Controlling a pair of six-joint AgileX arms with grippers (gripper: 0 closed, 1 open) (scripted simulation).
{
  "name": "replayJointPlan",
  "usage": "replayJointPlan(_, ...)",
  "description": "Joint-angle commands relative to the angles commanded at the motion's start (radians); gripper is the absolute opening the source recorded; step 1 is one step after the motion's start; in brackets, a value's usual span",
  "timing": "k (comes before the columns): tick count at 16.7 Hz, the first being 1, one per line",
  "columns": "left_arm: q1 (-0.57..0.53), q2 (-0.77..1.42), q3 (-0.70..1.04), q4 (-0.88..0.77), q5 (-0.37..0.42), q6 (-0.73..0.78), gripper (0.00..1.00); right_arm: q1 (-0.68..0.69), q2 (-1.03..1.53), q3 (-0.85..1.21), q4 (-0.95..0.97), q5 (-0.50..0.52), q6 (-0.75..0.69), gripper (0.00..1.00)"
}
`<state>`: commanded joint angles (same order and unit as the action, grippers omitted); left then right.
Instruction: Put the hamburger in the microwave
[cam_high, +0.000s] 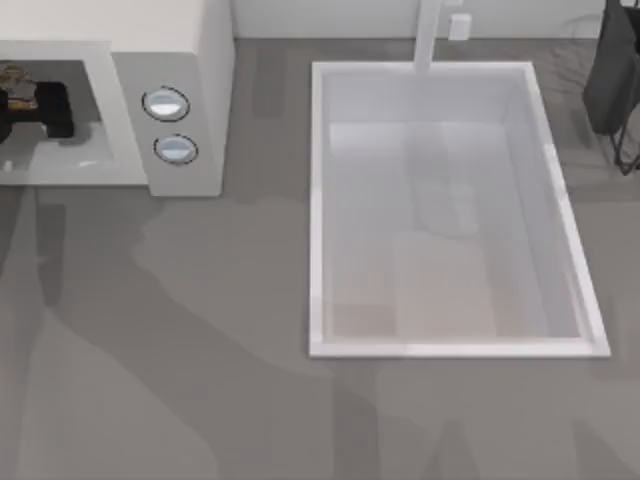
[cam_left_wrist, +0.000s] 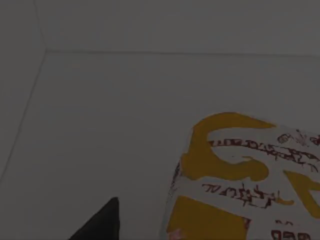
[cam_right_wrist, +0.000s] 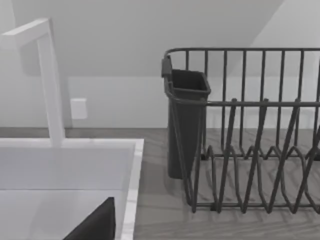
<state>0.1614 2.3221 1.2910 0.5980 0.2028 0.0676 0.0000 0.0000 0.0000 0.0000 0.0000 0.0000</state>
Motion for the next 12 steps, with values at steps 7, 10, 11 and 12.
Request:
replayJointPlan(7,0.052,-0.154,-0.288,0.116,0.045,0.029,1.0,0.0,0.0,0.0,0.0,0.0,0.0,1.0)
replayJointPlan(10,0.08,-0.273,-0.507,0.205,0.067,0.039,1.0,0.0,0.0,0.0,0.0,0.0,0.0,1.0)
replayJointPlan(11,0.088,-0.312,-0.579,0.238,0.077,0.044,1.0,0.0,0.0,0.0,0.0,0.0,0.0,1.0)
replayJointPlan(12,0.096,-0.347,-0.646,0.271,0.087,0.049,1.0,0.0,0.0,0.0,0.0,0.0,0.0,1.0)
